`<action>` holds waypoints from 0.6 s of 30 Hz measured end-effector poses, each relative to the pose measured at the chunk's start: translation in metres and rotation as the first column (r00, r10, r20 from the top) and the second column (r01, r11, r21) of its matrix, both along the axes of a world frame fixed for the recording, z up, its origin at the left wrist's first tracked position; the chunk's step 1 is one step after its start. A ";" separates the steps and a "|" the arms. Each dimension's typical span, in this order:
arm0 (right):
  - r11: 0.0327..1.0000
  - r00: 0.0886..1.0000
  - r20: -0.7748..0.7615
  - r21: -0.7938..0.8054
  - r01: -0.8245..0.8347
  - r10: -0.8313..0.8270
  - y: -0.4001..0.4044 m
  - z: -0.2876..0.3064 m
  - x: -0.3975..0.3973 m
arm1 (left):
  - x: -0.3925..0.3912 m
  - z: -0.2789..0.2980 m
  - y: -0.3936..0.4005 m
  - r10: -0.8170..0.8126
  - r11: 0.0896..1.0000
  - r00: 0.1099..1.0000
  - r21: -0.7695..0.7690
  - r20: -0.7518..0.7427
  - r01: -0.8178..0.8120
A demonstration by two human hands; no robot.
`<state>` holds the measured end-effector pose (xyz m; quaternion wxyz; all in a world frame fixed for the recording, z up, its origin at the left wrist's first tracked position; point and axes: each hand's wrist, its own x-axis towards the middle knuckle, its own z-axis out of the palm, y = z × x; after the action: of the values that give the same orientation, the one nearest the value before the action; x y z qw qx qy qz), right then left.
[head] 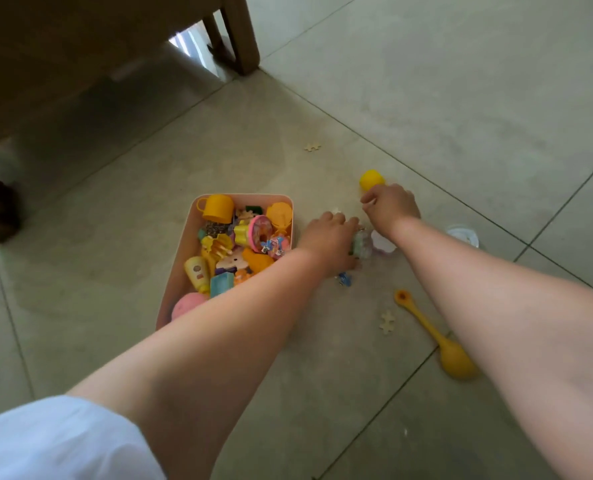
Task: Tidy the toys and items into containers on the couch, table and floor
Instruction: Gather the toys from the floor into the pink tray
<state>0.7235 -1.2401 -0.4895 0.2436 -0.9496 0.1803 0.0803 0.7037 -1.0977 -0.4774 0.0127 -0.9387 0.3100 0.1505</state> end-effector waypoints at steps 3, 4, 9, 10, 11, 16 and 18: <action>0.999 0.999 -0.047 0.036 0.005 -0.004 -0.009 0.001 -0.014 | -0.010 -0.008 -0.021 0.053 0.996 0.998 0.076 0.018 -0.054; 1.000 0.994 -0.106 0.027 -0.016 0.019 -0.009 0.001 -0.017 | -0.009 -0.010 -0.025 0.087 0.992 0.996 0.090 0.026 -0.089; 0.985 0.948 -0.298 -0.085 -0.147 0.116 -0.015 -0.009 -0.051 | -0.012 -0.016 -0.033 0.140 0.983 0.990 0.118 0.035 -0.143; 0.984 0.958 -0.262 -0.099 -0.148 0.118 -0.016 -0.014 -0.059 | -0.012 -0.016 -0.032 0.132 0.985 0.991 0.106 0.037 -0.135; 0.986 0.970 -0.218 -0.106 -0.132 0.107 -0.015 -0.019 -0.066 | -0.013 -0.016 -0.032 0.131 0.987 0.990 0.092 0.044 -0.134; 0.996 0.985 -0.159 -0.056 0.063 -0.071 -0.013 -0.014 -0.069 | -0.013 0.011 -0.038 0.208 0.978 0.976 -0.007 0.065 -0.208; 0.995 0.990 -0.100 -0.024 0.096 -0.098 -0.005 0.003 -0.053 | -0.006 0.030 -0.034 0.320 0.944 0.943 -0.116 0.094 -0.309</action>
<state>0.6709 -1.2451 -0.4870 0.2286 -0.9367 0.2392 0.1145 0.6980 -1.1321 -0.4472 -0.0412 -0.9825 0.1619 0.0825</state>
